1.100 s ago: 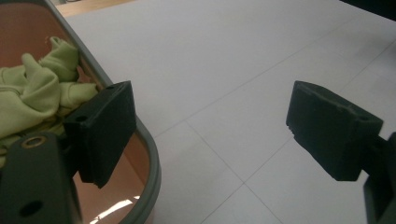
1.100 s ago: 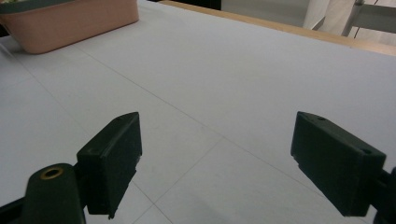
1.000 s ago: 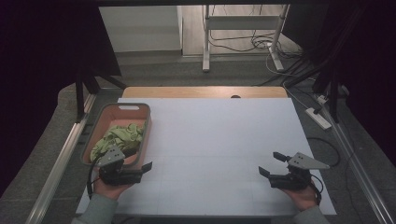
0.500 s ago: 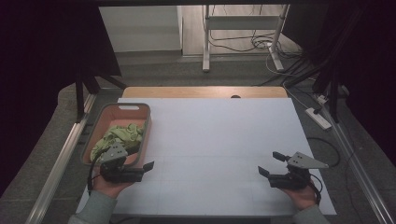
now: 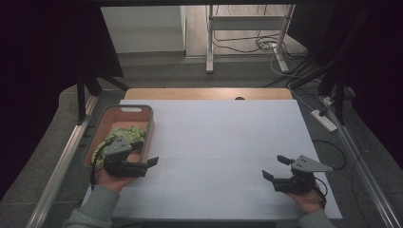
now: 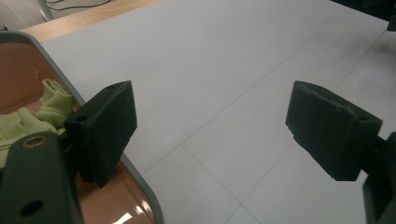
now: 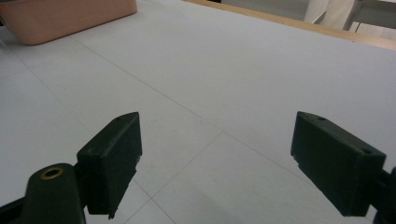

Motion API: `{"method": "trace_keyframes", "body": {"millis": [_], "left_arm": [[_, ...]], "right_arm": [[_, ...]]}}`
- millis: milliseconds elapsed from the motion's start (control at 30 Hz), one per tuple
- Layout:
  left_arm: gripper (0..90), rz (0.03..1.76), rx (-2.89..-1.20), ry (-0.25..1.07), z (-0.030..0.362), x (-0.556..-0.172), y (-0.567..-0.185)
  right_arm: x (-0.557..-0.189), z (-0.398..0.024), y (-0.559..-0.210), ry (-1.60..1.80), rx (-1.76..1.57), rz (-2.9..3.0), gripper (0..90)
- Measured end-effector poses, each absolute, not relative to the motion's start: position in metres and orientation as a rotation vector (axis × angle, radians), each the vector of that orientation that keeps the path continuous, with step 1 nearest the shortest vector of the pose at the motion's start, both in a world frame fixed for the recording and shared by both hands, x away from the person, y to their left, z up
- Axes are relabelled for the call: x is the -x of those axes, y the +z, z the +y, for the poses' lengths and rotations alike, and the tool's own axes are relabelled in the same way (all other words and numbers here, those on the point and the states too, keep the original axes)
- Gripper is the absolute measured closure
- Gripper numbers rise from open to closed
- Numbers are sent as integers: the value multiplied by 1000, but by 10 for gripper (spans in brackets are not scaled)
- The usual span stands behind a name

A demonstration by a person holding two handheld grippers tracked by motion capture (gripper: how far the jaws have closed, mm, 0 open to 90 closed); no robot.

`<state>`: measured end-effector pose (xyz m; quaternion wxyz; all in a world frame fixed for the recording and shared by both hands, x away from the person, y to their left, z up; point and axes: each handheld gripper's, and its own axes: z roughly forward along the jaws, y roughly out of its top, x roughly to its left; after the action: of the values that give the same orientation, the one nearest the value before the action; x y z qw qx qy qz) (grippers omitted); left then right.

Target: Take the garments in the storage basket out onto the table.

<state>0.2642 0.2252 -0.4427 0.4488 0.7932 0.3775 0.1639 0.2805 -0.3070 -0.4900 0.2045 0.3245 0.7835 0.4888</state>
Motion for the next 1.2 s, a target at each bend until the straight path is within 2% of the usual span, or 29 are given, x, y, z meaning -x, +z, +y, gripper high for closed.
{"method": "trace_keyframes", "body": {"millis": [1200], "left_arm": [[175, 948, -2000, 422, 238, -296, -418]], "right_arm": [[-281, -305, -491, 1343, -891, 2204, 170]]}}
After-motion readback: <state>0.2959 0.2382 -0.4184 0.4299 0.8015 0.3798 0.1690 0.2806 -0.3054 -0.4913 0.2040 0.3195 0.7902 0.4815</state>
